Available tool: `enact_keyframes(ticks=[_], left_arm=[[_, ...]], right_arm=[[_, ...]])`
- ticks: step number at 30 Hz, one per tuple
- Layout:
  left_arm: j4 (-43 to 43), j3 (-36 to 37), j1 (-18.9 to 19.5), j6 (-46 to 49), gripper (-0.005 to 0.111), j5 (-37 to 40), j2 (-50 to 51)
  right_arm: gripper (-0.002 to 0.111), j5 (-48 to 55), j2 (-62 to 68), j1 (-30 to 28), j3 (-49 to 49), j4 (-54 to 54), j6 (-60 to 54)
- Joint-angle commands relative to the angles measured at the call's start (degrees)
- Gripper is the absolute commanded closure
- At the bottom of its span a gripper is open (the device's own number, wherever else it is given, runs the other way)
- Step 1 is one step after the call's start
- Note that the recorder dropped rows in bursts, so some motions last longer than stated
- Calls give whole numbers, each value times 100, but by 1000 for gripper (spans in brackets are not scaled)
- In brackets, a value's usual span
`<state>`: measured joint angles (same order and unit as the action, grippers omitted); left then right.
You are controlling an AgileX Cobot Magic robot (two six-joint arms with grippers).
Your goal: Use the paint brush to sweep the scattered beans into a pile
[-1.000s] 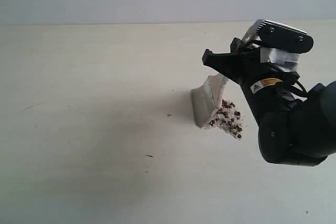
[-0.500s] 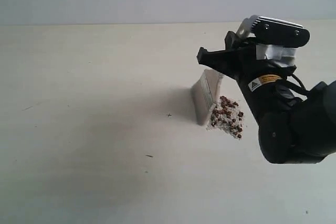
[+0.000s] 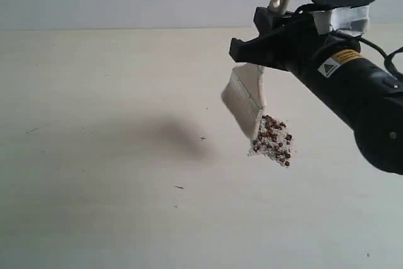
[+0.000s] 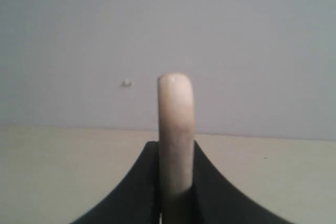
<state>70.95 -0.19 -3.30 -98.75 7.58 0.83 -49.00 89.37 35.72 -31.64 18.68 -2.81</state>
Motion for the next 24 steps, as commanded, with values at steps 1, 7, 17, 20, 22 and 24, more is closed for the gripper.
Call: enact_keyframes(ticks=[1,7,17,20,22,24], left_arm=[[45,19,7,18,107,10,-41],[45,19,7,18,107,10,-41],[45,19,7,18,107,10,-41],[45,19,7,18,107,10,-41],[45,19,7,18,107,10,-41],[45,19,7,18,107,10,-41]], right_arm=[[108,756,-223,-330,102,-1542,802],[108,237,-79,-409,511,-2213,1502],[108,-294,389,-409,777,-1830,586],[108,-294,402,-409,777,-1428,155],[108,-338,402,-409,777,-1291,-73],[108,-402,402,-409,777,-1278,-224]])
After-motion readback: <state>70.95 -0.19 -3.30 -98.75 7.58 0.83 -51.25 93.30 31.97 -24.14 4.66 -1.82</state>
